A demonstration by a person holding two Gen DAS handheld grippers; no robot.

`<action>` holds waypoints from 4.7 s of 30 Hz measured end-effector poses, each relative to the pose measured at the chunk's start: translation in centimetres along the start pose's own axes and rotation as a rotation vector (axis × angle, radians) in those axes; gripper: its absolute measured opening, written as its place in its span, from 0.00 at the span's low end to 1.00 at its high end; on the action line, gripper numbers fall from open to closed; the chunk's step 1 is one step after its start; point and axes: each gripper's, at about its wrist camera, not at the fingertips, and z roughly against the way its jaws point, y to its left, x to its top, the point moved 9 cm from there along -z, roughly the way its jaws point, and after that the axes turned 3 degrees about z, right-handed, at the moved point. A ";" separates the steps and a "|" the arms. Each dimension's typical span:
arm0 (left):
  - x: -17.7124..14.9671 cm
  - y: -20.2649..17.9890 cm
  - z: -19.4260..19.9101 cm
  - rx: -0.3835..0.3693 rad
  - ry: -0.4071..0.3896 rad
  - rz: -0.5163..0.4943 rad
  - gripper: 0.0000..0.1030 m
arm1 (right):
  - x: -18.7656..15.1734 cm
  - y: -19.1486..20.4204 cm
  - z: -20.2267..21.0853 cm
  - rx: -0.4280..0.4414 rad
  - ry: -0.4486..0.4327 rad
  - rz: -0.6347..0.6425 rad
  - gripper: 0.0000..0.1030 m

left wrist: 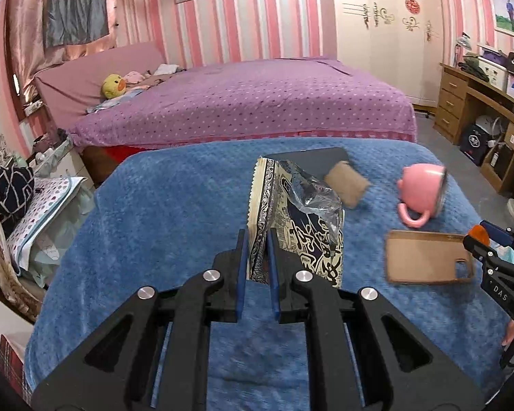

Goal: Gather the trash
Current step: 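Carry the snack packet and orange lid in both grippers over the basket, then open the left gripper over the basket while the right opens to drop the lid, then move both grippers back over the bed toward the orange peel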

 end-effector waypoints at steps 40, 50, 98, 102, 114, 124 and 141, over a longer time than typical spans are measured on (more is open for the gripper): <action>-4.7 -29.6 7.3 -0.399 0.010 -0.197 0.10 | -13.8 -25.9 14.3 -0.360 0.010 -0.323 0.39; -8.8 -38.6 7.3 -0.433 0.030 -0.308 0.15 | -16.5 -27.9 15.6 -0.369 0.011 -0.384 0.39; -2.8 -22.4 3.7 -0.222 -0.090 -0.084 0.95 | -11.3 -22.6 9.5 -0.321 -0.036 -0.381 0.92; -2.3 -21.1 3.4 -0.218 -0.100 -0.070 0.95 | -11.2 -21.9 8.9 -0.321 -0.024 -0.371 0.93; 1.7 -15.0 1.9 -0.150 -0.157 -0.023 0.95 | -8.6 -18.4 8.3 -0.313 -0.044 -0.310 0.95; 4.5 -8.1 -0.3 -0.072 -0.158 0.028 0.95 | -3.4 -12.0 6.7 -0.231 -0.095 -0.219 0.95; 1.7 6.1 -9.9 0.040 -0.007 0.163 0.95 | 4.0 1.8 -1.2 -0.061 -0.128 -0.061 0.95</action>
